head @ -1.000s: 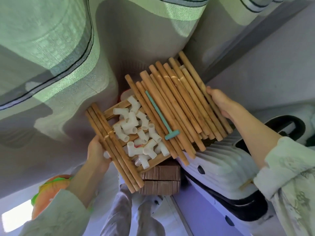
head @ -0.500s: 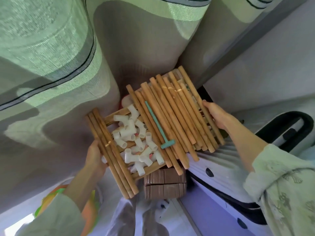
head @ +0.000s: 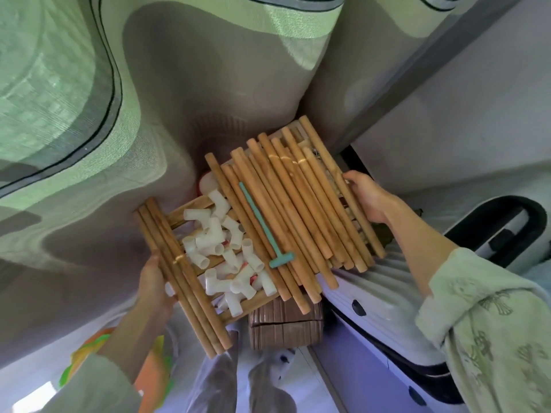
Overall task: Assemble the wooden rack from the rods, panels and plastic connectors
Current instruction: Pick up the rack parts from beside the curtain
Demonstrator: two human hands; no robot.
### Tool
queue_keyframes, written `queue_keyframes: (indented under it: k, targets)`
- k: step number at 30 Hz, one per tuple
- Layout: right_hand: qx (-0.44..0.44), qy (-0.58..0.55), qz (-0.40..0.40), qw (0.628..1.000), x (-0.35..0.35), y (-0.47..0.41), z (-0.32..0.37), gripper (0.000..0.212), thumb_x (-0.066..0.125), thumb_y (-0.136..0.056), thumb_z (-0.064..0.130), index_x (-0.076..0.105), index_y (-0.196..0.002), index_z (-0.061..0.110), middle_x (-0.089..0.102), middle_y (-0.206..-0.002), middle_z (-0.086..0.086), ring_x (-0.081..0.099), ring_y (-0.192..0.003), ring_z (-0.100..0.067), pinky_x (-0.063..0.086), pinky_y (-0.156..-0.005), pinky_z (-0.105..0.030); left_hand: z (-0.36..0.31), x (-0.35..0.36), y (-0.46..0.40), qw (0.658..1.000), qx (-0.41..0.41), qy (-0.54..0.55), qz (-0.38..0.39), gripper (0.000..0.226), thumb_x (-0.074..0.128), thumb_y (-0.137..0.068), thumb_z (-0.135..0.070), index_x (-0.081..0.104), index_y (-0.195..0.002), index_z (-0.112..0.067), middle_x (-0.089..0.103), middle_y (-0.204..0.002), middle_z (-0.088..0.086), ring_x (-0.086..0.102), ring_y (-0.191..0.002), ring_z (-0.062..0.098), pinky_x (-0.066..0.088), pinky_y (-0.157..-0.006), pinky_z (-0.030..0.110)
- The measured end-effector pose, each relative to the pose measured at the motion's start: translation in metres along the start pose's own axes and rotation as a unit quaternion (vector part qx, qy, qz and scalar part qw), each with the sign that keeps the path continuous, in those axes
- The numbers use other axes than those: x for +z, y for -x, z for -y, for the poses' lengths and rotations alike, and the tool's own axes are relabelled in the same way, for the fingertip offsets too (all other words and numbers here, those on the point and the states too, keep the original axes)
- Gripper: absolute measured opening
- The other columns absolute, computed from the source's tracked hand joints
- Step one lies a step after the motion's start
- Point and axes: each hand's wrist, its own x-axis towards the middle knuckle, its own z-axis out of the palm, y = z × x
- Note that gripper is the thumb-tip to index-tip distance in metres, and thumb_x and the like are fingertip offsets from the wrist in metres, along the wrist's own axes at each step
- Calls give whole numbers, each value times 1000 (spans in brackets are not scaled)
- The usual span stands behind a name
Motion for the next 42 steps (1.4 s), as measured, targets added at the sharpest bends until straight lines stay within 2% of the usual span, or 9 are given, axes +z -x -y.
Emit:
queue_keyframes:
  k: [7, 10, 14, 17, 22, 30, 35, 39, 42]
  targets:
    - [-5, -14, 5, 1000, 7, 16, -12, 44, 36, -93, 45, 65, -82, 15, 64, -75, -5, 58, -68, -22, 49, -69, -34, -6, -9, 3, 1000, 19, -4, -2, 35, 35, -93, -44, 62, -82, -25, 67, -71, -4, 57, -82, 17, 41, -81, 41]
    - [-22, -23, -1, 999, 13, 27, -10, 41, 37, -93, 45, 65, -86, 15, 63, -77, -5, 58, -69, -22, 49, -72, -35, -15, -17, 9, 1000, 16, -4, 0, 38, 37, -91, -50, 65, -89, -25, 67, -90, 0, 58, -96, 21, 41, -91, 45]
    - [-33, -40, -3, 999, 24, 47, -6, 41, 35, -94, 44, 65, -90, 16, 63, -80, -5, 59, -73, -23, 49, -78, -37, -34, -34, 21, 1000, 24, -10, 11, 43, 40, -87, -52, 66, -102, -21, 63, -103, 9, 59, -86, 28, 48, -74, 35]
    - [-35, -60, -18, 997, 37, 67, -7, 43, 33, -94, 44, 65, -96, 15, 64, -82, -6, 60, -74, -22, 50, -75, -35, -48, -45, 39, 999, 21, -30, 15, 52, 37, -88, -48, 62, -122, -17, 60, -122, 16, 55, -112, 34, 43, -93, 46]
    - [-24, -103, -56, 993, 63, 107, -31, 42, 38, -90, 44, 68, -88, 16, 67, -75, -7, 61, -64, -21, 52, -67, -31, -59, -84, 65, 1000, 14, -27, 5, 28, 36, -84, -31, 57, -81, -12, 43, -61, 0, 34, -53, 16, 33, -43, 16]
    - [-58, -194, -47, 978, 115, 177, -125, 41, 37, -93, 41, 66, -82, 15, 66, -69, -2, 62, -68, -19, 49, -69, -34, -49, -139, 125, 996, 33, -80, 31, 31, 30, -90, -22, 50, -69, -13, 54, -42, -3, 50, -36, 12, 43, -43, 21]
    - [-37, -285, -60, 956, 146, 226, -191, 44, 40, -91, 43, 69, -87, 9, 68, -76, -9, 64, -70, -25, 52, -71, -35, -38, -172, 145, 986, 63, -153, 31, 18, 42, -79, -30, 53, -73, -17, 50, -68, 4, 44, -59, 19, 37, -55, 29]
    - [-60, -347, -62, 934, 172, 281, -252, 37, 44, -88, 38, 67, -74, 12, 63, -69, -5, 59, -62, -22, 50, -65, -32, -21, -185, 174, 981, 80, -167, 65, 23, 38, -82, -20, 51, -64, -16, 50, -50, 0, 45, -42, 15, 34, -41, 18]
    - [-92, -427, -82, 896, 192, 322, -302, 41, 43, -92, 33, 70, -65, 19, 61, -62, -1, 59, -54, -15, 48, -63, -32, -8, -191, 197, 975, 104, -184, 75, 24, 36, -84, -17, 52, -65, -16, 53, -57, 1, 47, -54, 16, 39, -52, 24]
